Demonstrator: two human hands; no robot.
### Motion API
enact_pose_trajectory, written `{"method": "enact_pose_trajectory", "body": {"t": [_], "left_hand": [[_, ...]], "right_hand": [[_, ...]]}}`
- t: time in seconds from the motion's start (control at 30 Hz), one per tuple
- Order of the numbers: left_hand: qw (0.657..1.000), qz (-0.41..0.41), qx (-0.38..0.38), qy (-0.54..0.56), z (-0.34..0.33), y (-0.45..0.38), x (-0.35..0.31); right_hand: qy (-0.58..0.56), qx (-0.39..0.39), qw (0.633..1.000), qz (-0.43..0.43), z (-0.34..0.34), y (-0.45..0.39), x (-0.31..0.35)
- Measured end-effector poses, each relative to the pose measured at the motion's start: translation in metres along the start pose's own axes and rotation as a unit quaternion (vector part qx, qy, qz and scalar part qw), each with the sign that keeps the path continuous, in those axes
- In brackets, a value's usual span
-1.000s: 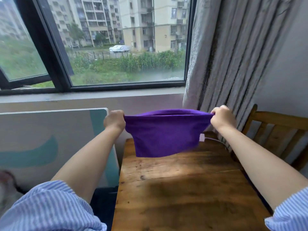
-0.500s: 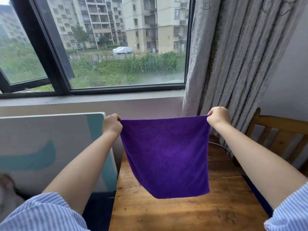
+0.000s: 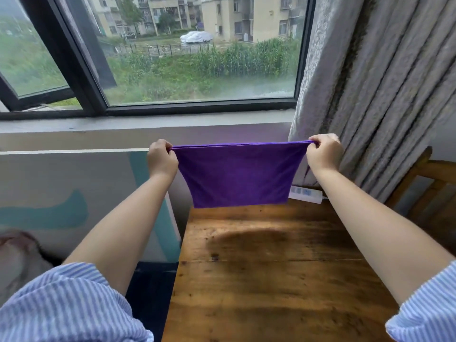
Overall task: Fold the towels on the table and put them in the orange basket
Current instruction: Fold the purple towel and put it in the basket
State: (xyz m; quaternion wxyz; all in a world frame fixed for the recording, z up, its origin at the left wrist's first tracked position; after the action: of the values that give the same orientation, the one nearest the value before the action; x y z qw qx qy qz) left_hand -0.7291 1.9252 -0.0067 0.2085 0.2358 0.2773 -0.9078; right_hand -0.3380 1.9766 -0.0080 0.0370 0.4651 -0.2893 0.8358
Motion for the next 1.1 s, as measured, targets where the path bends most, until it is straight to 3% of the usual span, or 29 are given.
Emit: {"method": "enact_pose_trajectory", "body": {"t": [0.13, 0.3, 0.43, 0.57, 0.63, 0.73, 1.1], "left_hand": [[0.996, -0.036, 0.061, -0.049, -0.038, 0.032, 0.036], [0.949, -0.112, 0.264, -0.135, -0.117, 0.118, 0.088], [0.862, -0.175, 0.418, -0.228, -0.167, 0.207, 0.131], [0.716, -0.262, 0.549, -0.342, -0.203, 0.292, 0.174], [0.658, -0.312, 0.570, -0.380, -0.214, 0.323, 0.188], [0.610, -0.371, 0.571, -0.404, -0.224, 0.352, 0.201], [0.574, -0.425, 0.580, -0.390, -0.219, 0.404, 0.222]], "right_hand": [[0.048, 0.074, 0.994, 0.065, -0.017, 0.034, -0.030], [0.142, 0.199, 0.969, 0.024, -0.032, 0.124, -0.124], [0.244, 0.307, 0.919, -0.039, -0.035, 0.216, -0.203], [0.330, 0.418, 0.846, -0.032, -0.033, 0.298, -0.248], [0.367, 0.472, 0.802, -0.003, -0.037, 0.329, -0.253], [0.390, 0.505, 0.765, 0.089, -0.045, 0.353, -0.241], [0.451, 0.538, 0.705, 0.101, -0.031, 0.413, -0.254]]}}
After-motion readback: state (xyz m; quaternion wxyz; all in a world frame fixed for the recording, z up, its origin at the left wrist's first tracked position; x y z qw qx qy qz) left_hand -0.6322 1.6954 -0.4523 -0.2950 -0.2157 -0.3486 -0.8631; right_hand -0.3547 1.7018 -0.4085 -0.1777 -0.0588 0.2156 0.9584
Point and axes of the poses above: each hand's wrist, its own y-axis away from the middle knuckle, its own z-axis out of the back of the hand, x = y × z, the point moved 10 cm from there along -y, towards the middle knuckle, and after that the axes turned 8 degrees about -y, right-handed, at the moved point
